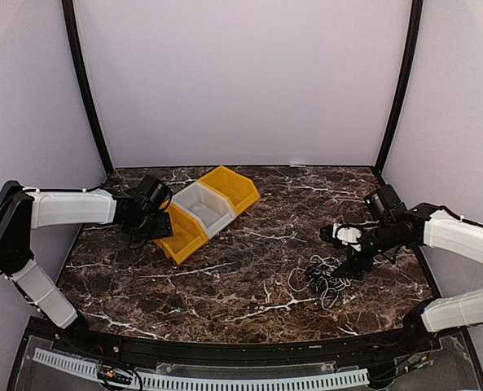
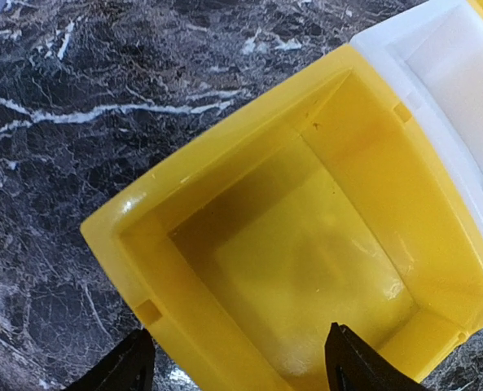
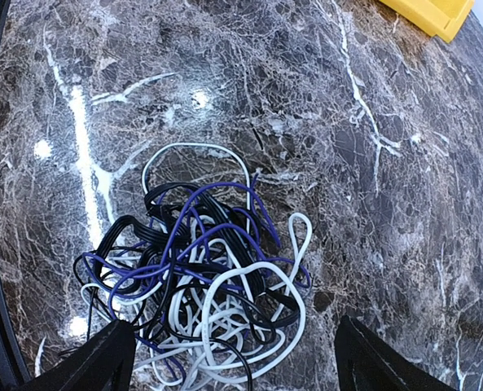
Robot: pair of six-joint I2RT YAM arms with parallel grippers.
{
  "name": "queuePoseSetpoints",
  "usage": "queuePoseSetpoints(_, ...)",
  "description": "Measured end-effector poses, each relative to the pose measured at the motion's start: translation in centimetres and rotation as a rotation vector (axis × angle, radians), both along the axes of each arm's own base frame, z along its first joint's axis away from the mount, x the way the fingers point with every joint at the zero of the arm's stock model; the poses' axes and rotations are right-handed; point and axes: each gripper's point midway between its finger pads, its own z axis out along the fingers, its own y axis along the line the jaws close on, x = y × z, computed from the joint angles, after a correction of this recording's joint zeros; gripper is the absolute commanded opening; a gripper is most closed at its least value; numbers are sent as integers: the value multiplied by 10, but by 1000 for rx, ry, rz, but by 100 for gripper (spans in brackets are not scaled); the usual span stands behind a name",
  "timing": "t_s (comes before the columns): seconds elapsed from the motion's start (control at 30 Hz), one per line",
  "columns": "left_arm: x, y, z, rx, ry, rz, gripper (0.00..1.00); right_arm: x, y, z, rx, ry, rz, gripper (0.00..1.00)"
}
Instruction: Untangle the cables
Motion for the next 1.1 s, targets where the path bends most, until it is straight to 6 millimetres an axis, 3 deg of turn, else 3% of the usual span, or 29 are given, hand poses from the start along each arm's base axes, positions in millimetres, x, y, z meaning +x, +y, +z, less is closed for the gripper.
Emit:
queuePoseSetpoints(0.1, -1, -3, -9, -3, 25, -9, 64, -2, -2, -4, -9, 2, -3, 87)
queuePoseSetpoints(0.27, 9, -13, -6, -26, -9, -55, 50, -8, -7, -8, -20, 8, -6, 87)
queuePoseSetpoints(0.63, 48, -47, -9, -25, -85, -228, 40, -12, -8, -14, -38, 37, 3, 87)
queuePoseSetpoints(0.83, 66, -69, -11, -20, -131, -353, 43, -14, -8, -23, -56, 68, 15, 85)
queuePoseSetpoints(0.97, 76, -84, -8, -24, -166, -437, 61, -15, -3, -34, -78, 107, 37, 81)
queuePoseSetpoints(1.1, 89, -92, 9, -17, -215, -472, 70, -11, 9, -43, -91, 120, 75, 62)
